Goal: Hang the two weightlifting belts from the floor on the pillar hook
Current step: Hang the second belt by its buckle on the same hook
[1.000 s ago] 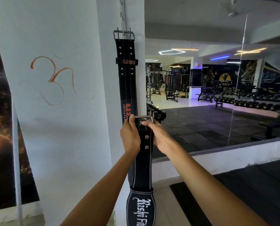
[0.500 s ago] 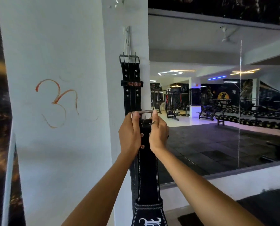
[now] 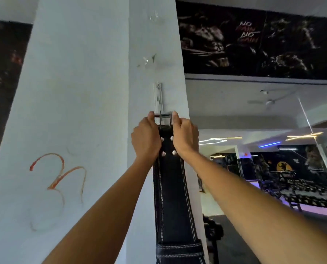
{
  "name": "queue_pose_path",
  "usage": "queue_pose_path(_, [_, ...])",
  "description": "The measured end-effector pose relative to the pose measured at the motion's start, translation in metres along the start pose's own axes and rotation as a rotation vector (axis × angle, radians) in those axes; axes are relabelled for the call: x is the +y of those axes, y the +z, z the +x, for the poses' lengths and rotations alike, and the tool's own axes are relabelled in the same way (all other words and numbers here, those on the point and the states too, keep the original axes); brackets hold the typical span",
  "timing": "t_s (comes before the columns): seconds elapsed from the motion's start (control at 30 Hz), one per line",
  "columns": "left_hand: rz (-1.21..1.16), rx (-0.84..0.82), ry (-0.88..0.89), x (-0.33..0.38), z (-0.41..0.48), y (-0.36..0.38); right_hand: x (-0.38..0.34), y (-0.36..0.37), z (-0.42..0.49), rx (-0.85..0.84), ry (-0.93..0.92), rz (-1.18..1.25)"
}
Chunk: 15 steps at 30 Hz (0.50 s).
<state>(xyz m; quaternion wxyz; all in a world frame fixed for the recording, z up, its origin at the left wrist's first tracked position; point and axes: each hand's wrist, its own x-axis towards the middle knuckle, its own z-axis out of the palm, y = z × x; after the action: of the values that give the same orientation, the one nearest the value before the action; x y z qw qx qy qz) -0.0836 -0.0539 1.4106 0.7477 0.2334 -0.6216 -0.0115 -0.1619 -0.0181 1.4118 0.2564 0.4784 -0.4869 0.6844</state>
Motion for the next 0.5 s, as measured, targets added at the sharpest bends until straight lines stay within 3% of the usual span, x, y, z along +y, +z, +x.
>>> queue_pose_path(0.2, [0.129,0.086,0.029,-0.020,0.106,0.072,0.026,0.059,0.115,0.032,-0.037,0.049])
queue_pose_path(0.37, [0.150,0.029,-0.076,-0.039,0.158,0.113,0.047,0.107,0.174,0.063,0.051,0.063])
queue_pose_path(0.5, [0.146,-0.001,-0.074,-0.049,0.180,0.136,0.059,0.121,0.199,0.075,0.003,-0.016])
